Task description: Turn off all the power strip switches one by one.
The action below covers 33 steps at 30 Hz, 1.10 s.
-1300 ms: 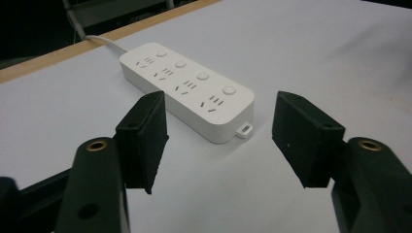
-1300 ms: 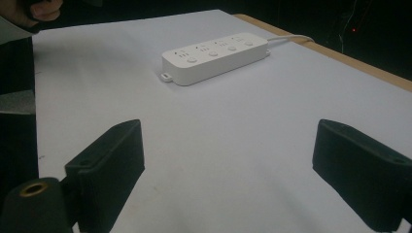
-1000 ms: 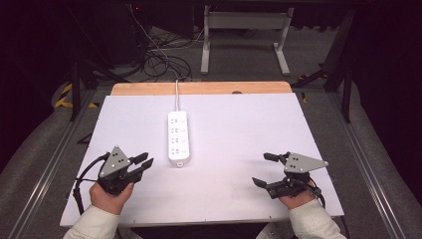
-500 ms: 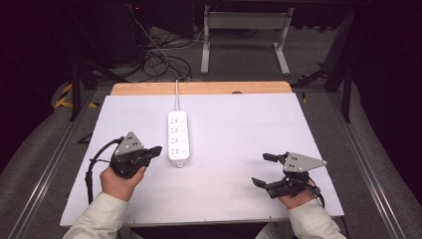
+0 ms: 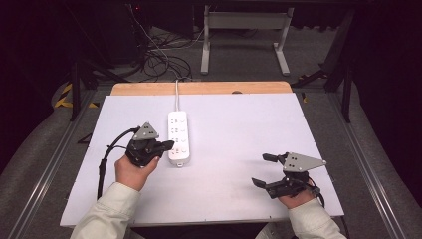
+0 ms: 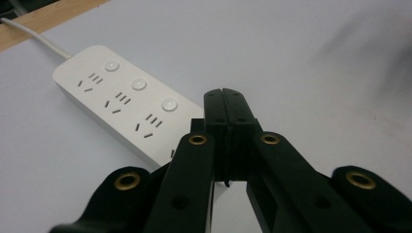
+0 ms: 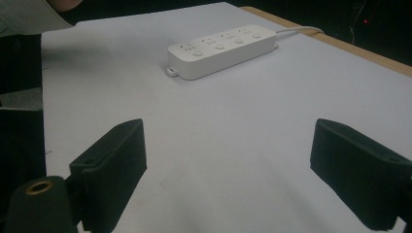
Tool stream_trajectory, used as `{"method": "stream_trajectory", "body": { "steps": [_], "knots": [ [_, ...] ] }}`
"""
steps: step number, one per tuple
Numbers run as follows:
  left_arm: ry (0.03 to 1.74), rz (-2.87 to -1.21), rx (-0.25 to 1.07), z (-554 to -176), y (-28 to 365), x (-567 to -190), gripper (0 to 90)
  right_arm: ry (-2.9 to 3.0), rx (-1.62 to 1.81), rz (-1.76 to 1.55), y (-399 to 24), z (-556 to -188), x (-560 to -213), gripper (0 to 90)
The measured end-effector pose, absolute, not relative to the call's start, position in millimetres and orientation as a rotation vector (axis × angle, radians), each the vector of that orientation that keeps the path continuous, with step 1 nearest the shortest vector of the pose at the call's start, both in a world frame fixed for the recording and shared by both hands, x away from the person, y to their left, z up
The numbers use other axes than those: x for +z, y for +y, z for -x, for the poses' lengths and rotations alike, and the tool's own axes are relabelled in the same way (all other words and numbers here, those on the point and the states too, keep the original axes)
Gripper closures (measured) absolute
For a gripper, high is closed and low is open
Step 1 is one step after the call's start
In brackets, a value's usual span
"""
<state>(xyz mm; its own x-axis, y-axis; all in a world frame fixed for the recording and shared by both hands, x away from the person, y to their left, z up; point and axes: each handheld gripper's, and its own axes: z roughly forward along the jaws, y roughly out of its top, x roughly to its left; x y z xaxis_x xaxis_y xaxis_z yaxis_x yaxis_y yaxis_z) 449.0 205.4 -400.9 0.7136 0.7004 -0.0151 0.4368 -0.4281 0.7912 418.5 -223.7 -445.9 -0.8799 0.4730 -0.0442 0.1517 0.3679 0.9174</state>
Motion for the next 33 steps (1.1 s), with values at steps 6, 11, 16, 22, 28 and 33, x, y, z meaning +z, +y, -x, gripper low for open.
{"method": "stream_trajectory", "body": {
  "steps": [6,11,16,22,28,33],
  "knots": [
    [0.856,-2.111,0.388,-459,195,-404,90.0,2.339,1.519,-0.552,-224,-419,-446,13.5],
    [0.866,-2.119,0.358,-467,187,-409,90.0,2.341,1.518,-0.550,-224,-419,-446,13.6],
    [0.870,-2.130,0.352,-478,179,-413,90.0,2.344,1.520,-0.555,-224,-420,-447,13.6],
    [0.873,-2.152,0.340,-482,172,-417,90.0,2.344,1.524,-0.553,-225,-420,-447,13.8],
    [0.899,-2.191,0.288,-490,172,-421,90.0,2.347,1.525,-0.552,-225,-420,-447,13.9],
    [0.928,-2.219,0.229,-496,170,-424,90.0,2.352,1.523,-0.551,-224,-420,-447,13.9]
  ]
}}
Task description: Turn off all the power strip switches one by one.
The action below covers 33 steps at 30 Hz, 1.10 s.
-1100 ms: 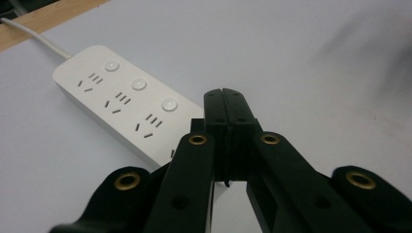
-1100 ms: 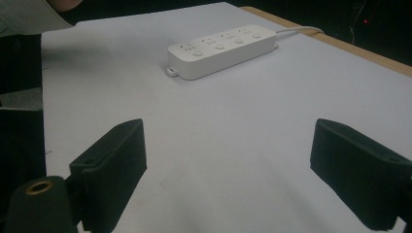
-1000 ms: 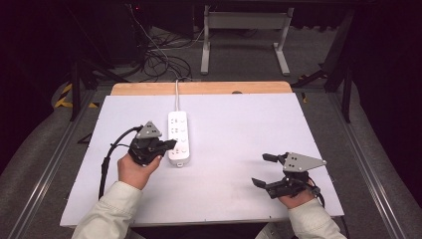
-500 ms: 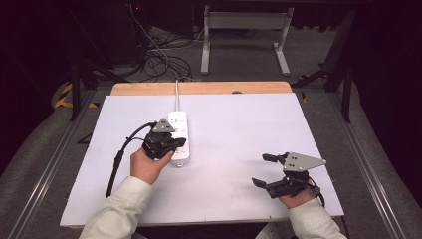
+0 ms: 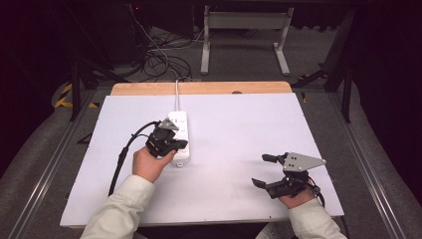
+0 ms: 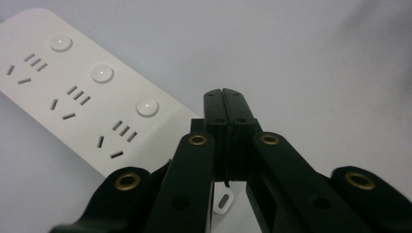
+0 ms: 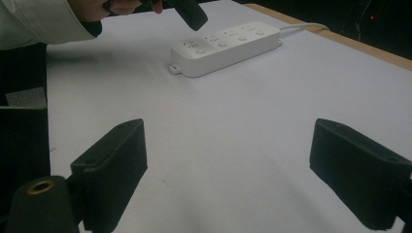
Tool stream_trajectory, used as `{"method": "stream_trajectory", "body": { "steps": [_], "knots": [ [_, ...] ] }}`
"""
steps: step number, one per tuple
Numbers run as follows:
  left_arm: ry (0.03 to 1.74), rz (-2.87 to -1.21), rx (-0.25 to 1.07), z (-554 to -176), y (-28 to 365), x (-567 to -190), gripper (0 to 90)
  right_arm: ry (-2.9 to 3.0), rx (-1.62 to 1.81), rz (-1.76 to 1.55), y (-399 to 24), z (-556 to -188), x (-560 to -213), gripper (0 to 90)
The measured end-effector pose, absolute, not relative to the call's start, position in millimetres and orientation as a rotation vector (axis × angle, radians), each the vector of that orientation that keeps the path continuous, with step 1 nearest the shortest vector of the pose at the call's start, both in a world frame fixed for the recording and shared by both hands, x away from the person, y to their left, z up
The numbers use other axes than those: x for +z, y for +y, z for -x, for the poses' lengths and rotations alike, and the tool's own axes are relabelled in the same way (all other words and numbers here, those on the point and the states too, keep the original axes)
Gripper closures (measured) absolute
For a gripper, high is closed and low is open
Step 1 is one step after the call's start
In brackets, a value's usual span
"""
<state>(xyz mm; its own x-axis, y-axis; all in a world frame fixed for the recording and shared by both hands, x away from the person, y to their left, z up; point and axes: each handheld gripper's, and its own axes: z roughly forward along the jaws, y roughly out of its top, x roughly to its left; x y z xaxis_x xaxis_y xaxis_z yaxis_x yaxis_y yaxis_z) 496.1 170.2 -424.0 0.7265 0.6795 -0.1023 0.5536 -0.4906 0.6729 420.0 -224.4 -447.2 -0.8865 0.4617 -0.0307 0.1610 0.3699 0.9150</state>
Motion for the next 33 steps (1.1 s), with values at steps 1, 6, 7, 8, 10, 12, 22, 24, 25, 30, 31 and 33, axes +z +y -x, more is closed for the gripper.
{"method": "stream_trajectory", "body": {
  "steps": [1,6,7,8,10,12,22,24,25,30,31,33],
  "knots": [
    [0.939,-2.225,0.225,-497,170,-424,90.0,2.353,1.522,-0.550,-224,-420,-447,13.8],
    [0.955,-2.246,0.203,-503,167,-428,90.0,2.355,1.523,-0.549,-224,-420,-447,13.8],
    [0.955,-2.258,0.202,-504,167,-429,90.0,2.355,1.523,-0.548,-225,-420,-447,13.8],
    [0.963,-2.260,0.199,-505,167,-430,90.0,2.355,1.523,-0.548,-225,-420,-447,13.9],
    [0.973,-2.279,0.200,-506,166,-432,90.0,2.355,1.524,-0.548,-225,-420,-447,13.8],
    [0.983,-2.295,0.203,-508,166,-434,90.0,2.358,1.524,-0.548,-225,-421,-448,13.8],
    [1.013,-2.327,0.187,-513,162,-440,90.0,2.362,1.524,-0.547,-225,-421,-448,13.8],
    [1.009,-2.332,0.191,-513,162,-440,90.0,2.362,1.524,-0.548,-225,-421,-448,13.9],
    [1.010,-2.332,0.191,-513,162,-441,90.0,2.363,1.523,-0.549,-225,-421,-448,13.8],
    [1.006,-2.333,0.213,-512,161,-443,90.0,2.362,1.528,-0.548,-225,-421,-448,13.8],
    [1.002,-2.334,0.226,-511,160,-444,90.0,2.362,1.529,-0.549,-225,-421,-448,13.8],
    [1.000,-2.338,0.238,-511,159,-444,90.0,2.362,1.530,-0.549,-225,-421,-448,13.8]
  ]
}}
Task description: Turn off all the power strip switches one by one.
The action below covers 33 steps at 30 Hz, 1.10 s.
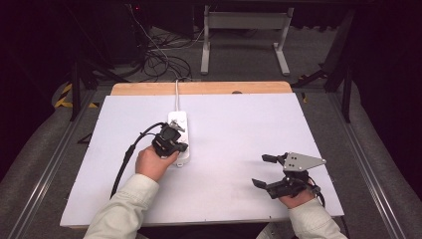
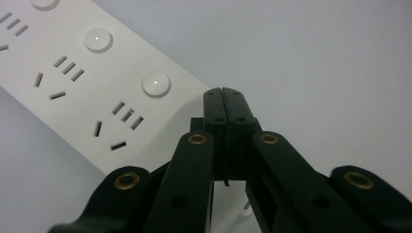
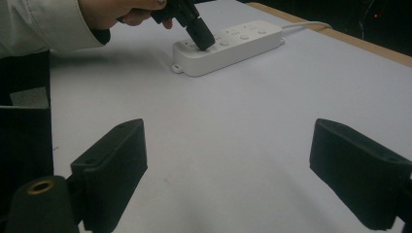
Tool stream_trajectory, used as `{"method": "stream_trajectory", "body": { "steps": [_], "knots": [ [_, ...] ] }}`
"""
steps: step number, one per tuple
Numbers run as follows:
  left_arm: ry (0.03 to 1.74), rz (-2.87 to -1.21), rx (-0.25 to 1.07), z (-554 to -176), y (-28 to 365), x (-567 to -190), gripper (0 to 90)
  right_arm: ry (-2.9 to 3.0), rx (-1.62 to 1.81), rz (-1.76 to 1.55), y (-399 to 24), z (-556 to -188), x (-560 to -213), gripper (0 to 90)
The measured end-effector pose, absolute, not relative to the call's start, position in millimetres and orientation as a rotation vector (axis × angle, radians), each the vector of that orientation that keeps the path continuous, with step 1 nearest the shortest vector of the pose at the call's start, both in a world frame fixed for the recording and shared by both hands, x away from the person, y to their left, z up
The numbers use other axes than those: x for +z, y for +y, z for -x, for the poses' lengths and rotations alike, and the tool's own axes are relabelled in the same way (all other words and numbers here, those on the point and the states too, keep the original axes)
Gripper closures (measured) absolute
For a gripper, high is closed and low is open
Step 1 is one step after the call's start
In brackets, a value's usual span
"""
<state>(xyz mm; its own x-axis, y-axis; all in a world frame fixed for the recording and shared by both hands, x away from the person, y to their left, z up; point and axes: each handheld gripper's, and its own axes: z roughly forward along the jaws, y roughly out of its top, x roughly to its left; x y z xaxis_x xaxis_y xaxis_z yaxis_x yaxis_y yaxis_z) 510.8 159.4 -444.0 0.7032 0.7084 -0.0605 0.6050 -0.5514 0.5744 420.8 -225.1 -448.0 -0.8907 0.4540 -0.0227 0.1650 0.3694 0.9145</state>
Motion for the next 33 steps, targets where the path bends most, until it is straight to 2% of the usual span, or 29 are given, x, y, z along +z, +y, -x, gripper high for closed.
{"method": "stream_trajectory", "body": {
  "steps": [33],
  "knots": [
    [1.001,-2.329,0.288,-505.7,158.7,-446.1,90.0,2.370,1.528,-0.550,-224.1,-420.2,-448.7,13.8]
  ]
}}
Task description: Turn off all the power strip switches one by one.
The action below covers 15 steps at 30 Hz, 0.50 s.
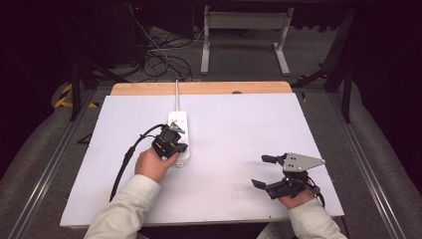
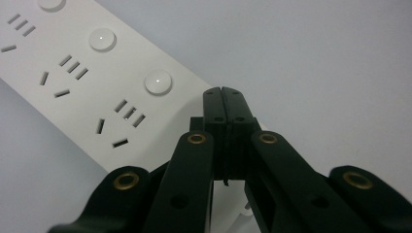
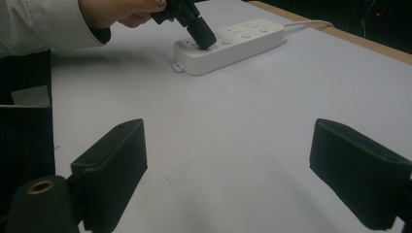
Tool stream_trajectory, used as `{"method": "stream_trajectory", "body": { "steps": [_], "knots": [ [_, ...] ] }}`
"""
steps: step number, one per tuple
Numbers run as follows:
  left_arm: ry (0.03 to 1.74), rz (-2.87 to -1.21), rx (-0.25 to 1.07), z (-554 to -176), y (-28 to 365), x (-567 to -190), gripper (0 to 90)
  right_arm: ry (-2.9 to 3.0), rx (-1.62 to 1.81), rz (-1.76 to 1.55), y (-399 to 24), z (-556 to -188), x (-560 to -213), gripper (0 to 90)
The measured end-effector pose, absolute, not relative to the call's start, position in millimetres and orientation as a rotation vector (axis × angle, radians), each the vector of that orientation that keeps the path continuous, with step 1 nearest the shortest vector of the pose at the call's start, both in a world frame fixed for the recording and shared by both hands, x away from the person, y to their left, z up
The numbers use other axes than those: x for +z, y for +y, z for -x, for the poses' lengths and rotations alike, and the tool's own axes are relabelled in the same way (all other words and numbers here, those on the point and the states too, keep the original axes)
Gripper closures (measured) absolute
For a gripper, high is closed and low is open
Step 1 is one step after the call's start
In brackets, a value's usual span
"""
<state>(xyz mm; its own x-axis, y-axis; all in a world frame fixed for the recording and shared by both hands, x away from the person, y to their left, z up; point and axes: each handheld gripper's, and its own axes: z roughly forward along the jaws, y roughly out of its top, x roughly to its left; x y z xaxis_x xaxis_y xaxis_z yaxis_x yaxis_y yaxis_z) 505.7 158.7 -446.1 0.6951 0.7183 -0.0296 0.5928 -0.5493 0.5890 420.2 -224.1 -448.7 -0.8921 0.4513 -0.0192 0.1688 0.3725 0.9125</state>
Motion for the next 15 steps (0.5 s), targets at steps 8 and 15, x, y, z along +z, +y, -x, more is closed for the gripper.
{"method": "stream_trajectory", "body": {
  "steps": [8,15],
  "knots": [
    [1.017,-2.318,0.267,-506.6,159.2,-446.7,90.0,2.371,1.525,-0.549,-223.9,-420.3,-449.0,13.8],
    [1.012,-2.338,0.309,-504.2,158.0,-445.9,90.0,2.371,1.523,-0.548,-223.8,-420.2,-449.0,13.8]
  ]
}}
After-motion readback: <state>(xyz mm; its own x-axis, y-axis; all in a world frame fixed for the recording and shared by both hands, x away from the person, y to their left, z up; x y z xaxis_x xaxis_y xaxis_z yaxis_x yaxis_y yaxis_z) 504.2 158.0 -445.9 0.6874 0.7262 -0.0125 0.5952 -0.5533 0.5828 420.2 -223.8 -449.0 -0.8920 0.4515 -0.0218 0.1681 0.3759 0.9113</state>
